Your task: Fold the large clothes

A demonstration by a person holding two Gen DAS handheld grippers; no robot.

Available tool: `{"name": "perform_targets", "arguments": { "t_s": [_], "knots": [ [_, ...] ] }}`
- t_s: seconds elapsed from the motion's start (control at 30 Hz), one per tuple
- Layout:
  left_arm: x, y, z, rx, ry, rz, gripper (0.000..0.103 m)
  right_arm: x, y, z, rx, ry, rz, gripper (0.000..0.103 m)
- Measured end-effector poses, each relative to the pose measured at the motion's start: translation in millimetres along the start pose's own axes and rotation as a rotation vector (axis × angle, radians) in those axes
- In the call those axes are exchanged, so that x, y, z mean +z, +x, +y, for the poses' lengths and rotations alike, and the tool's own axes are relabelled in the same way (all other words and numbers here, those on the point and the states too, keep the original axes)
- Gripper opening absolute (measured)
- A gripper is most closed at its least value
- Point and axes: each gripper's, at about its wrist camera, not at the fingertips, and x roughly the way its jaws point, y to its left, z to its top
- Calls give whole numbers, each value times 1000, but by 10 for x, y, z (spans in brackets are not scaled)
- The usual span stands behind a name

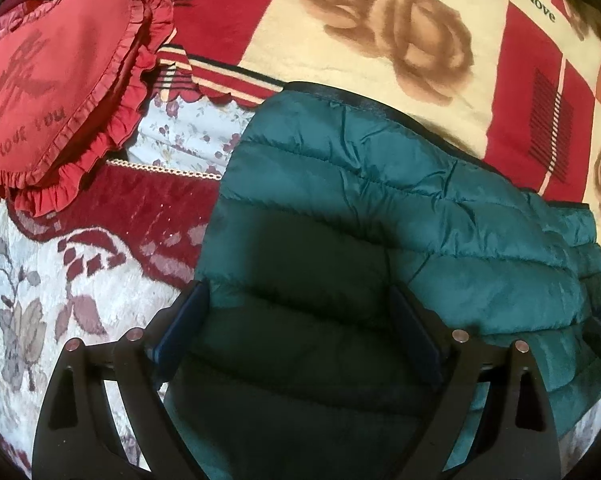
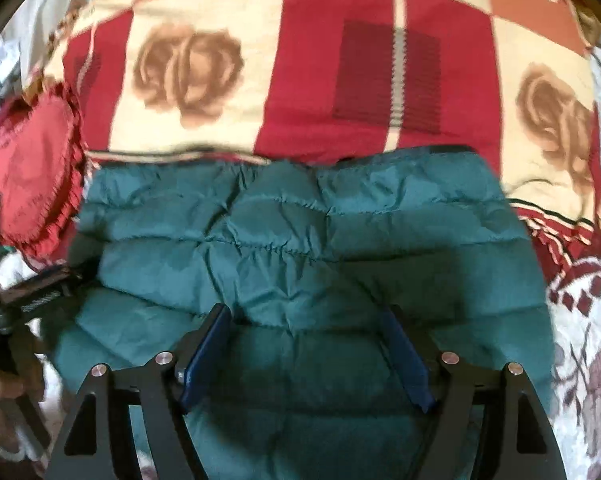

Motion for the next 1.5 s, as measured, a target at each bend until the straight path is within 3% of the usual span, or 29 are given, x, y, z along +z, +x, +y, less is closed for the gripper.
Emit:
{"name": "perform_targets", "arguments": {
  "t_s": [0.2,0.33,0.53,0.77,0.83,0.93,1.1,1.23,1.5],
  "knots": [
    [-82,-103,11,-15,-5,-3,92,-169,-348,-245,-61,19,-35,75],
    [-136,-85,-8,-11,-4,-12,92,-256,-86,-469,-84,80,53,75],
    [-163,-144,-2,-10,0,1,92,-218,11,-372,-112,48,34,84],
    [-297,-364,127,-47,-6,10,92,-369,-471,-494,-20,127,-5,85],
    [-364,-408,182,-66,-21,21,92,-463,-576,-559,7,168,1,93],
    [-478,-454,292,-102,-61,36,92,-661,-650,-702,42,239,33,93],
    [-642,-486,496,-187,-141,73,91,-920,-642,-900,68,321,60,94],
    [-737,-493,636,-237,-195,89,91,-1043,-562,-1058,146,443,66,96],
    [-757,-296,740,-331,-304,124,92,-1023,-336,-1098,245,563,28,103]
  ]
}}
